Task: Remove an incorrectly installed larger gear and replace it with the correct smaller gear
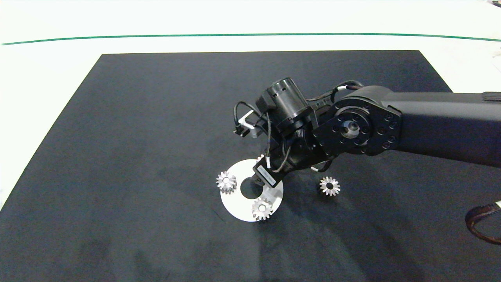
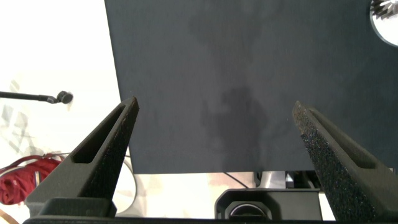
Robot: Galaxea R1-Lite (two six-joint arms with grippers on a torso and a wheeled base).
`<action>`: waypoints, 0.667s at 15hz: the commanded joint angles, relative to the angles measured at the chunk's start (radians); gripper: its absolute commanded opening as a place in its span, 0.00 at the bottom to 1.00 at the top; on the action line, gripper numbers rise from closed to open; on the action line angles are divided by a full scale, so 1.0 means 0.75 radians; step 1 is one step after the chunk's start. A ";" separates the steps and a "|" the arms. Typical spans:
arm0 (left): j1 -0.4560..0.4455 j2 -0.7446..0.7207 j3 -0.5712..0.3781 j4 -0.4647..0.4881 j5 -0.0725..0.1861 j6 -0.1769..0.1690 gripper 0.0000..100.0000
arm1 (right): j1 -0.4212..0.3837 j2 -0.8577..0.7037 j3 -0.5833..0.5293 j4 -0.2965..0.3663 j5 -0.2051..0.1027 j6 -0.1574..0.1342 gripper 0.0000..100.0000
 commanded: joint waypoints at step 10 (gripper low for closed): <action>0.001 -0.013 0.013 0.008 0.003 0.019 1.00 | 0.000 0.019 0.005 -0.020 -0.001 -0.002 0.58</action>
